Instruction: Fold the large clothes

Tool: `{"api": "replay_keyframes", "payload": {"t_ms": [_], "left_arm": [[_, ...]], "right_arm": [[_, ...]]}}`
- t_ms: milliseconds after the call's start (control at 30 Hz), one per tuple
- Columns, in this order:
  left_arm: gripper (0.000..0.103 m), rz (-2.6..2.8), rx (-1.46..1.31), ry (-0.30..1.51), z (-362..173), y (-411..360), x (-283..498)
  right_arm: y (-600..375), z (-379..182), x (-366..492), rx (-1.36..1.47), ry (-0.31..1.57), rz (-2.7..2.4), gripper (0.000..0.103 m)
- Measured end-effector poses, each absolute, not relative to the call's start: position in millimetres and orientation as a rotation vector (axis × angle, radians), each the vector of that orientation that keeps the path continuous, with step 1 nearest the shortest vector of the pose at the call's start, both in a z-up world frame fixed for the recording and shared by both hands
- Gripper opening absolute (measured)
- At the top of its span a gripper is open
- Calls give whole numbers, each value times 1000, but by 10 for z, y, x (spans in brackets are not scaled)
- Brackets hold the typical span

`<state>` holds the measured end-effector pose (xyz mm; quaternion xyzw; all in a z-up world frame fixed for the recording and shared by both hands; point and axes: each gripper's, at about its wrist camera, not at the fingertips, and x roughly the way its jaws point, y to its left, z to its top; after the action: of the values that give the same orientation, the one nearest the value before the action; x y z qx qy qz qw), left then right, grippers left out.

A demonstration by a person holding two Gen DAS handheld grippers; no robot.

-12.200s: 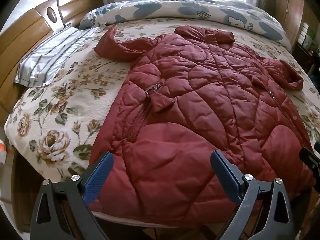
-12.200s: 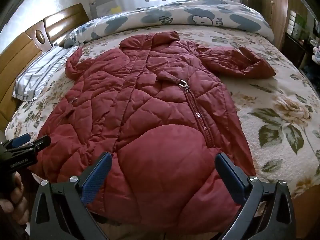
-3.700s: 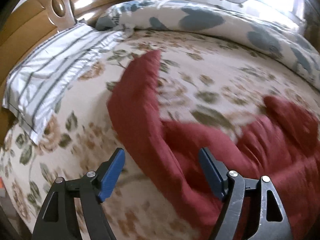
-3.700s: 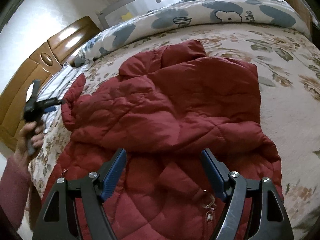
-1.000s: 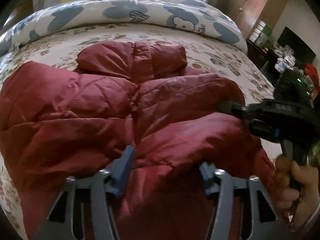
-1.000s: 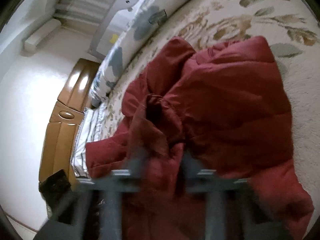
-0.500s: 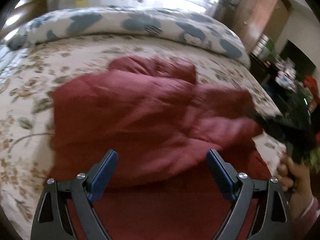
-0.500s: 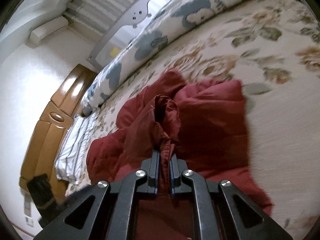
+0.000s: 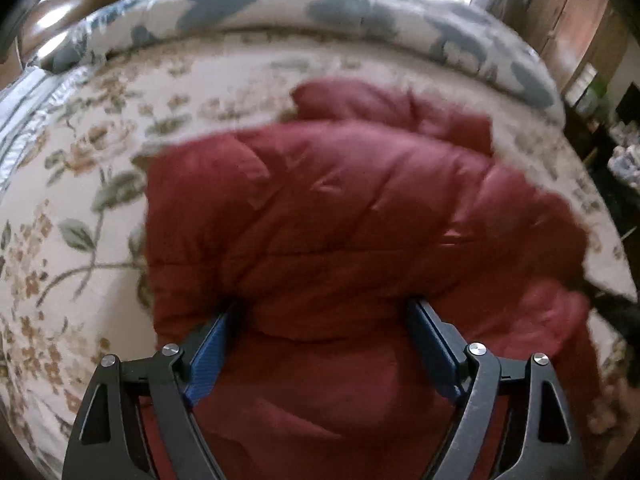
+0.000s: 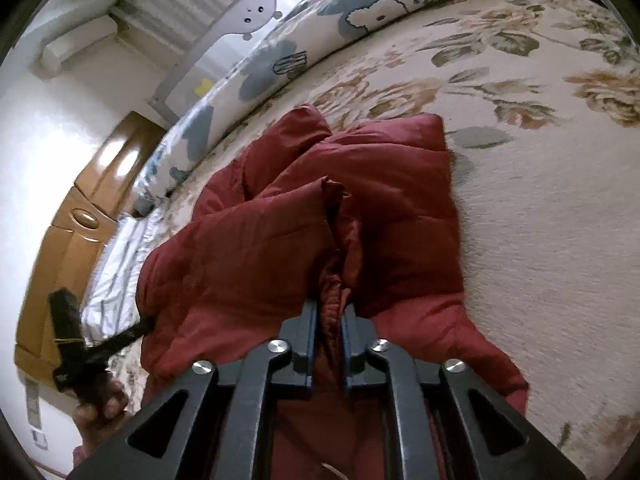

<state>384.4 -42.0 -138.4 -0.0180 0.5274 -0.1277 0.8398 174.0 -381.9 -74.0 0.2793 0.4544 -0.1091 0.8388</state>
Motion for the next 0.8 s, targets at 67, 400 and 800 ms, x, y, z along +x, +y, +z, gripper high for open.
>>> {"api": "replay_keyframes", "payload": {"t_ms": [67,400,800], "left_arm": [[85,-273,-18,1109,-1426,-481,3844],[85,-270,-1,1094,-1454,-539,3850],[71,-293,-102,1048,-1208,-238,3608]], "right_arm": [[-3720,-528,1703,504,910,-280,19],[-3042,-421,2110,260,903,-126,41],[-3546,-945,1971,387,1002,-282,29]]}}
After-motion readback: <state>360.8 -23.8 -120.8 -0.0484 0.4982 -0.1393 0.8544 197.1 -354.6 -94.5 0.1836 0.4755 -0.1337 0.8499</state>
